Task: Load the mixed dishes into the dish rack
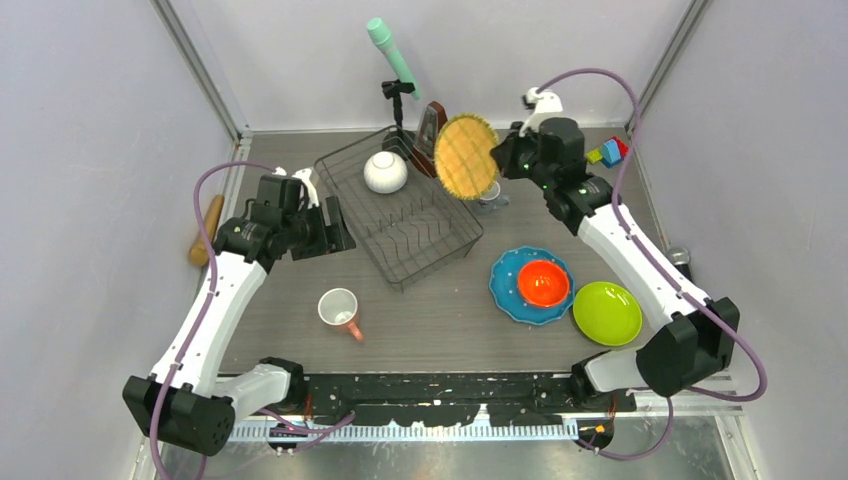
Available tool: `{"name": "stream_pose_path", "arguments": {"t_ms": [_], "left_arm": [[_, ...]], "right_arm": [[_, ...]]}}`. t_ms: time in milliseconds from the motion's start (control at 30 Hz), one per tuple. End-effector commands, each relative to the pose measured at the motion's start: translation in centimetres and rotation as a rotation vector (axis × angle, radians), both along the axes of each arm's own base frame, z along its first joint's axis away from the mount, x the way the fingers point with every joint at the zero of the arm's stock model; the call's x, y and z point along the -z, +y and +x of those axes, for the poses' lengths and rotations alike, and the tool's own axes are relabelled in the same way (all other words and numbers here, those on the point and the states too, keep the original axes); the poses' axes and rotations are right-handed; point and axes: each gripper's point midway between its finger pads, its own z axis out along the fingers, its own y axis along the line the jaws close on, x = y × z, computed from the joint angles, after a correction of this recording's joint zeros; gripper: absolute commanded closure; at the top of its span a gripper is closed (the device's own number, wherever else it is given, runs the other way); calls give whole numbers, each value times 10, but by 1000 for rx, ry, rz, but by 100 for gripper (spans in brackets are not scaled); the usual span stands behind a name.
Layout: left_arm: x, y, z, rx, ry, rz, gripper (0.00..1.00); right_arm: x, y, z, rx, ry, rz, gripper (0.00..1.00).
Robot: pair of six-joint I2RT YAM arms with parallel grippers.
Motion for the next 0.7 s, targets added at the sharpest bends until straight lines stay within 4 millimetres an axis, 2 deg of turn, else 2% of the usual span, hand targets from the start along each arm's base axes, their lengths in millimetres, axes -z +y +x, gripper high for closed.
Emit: {"name": "stream_pose_path", "arguments": {"t_ms": [0, 67, 267, 667], "left_arm": [[-8, -5, 4, 11, -68, -33, 29], [-8, -6, 4, 10, -67, -39, 29], [-10, -7, 8, 4, -81, -49, 30], [-10, -9, 8, 11, -83, -55, 30]], "right_arm": [[-20, 24, -6, -97, -88, -201, 100], [-16, 40, -13, -154, -83, -254, 100], [-9, 64, -17, -218, -92, -408, 100], [0, 85, -6, -153, -91, -516, 100]]}}
